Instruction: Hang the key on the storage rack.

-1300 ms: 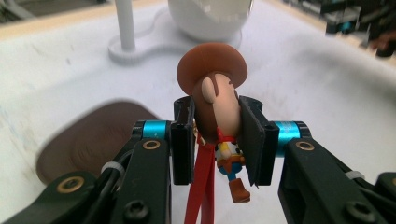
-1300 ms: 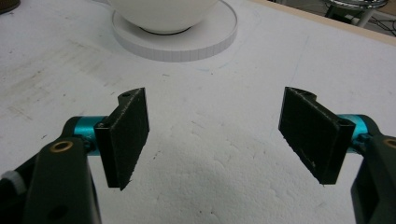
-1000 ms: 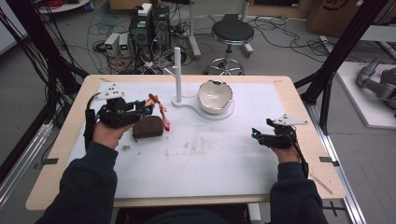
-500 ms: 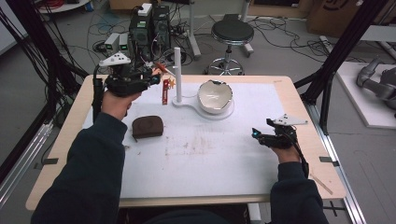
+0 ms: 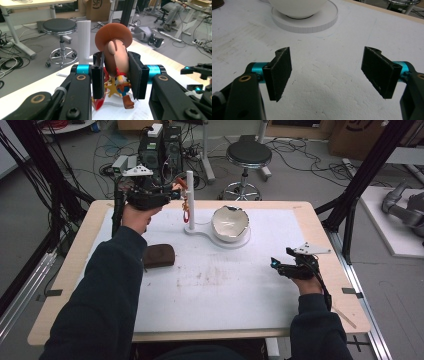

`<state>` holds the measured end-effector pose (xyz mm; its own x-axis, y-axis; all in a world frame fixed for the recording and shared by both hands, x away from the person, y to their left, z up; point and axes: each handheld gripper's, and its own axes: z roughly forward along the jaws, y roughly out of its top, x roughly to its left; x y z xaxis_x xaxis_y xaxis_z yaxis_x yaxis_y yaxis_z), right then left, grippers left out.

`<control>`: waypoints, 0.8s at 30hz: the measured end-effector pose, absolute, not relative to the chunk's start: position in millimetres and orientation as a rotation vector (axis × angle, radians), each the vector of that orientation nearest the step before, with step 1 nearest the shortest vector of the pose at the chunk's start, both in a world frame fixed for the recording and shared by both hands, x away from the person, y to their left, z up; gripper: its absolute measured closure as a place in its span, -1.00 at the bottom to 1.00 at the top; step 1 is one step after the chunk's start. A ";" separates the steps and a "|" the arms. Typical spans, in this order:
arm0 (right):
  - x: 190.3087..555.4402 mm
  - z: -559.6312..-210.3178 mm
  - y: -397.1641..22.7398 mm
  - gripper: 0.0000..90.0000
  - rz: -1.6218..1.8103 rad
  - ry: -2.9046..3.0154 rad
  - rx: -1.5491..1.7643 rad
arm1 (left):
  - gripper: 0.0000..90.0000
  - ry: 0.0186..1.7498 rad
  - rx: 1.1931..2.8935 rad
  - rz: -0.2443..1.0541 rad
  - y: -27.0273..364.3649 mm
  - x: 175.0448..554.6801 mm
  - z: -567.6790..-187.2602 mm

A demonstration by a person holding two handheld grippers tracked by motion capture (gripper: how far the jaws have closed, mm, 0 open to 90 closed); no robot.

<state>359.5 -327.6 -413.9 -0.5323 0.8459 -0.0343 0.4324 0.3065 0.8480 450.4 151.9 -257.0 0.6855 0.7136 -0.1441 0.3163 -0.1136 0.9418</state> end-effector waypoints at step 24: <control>358.5 -414.4 -330.2 -0.45 1.140 2.097 1.134 | 0.51 0.924 1.690 0.459 152.5 470.6 -264.7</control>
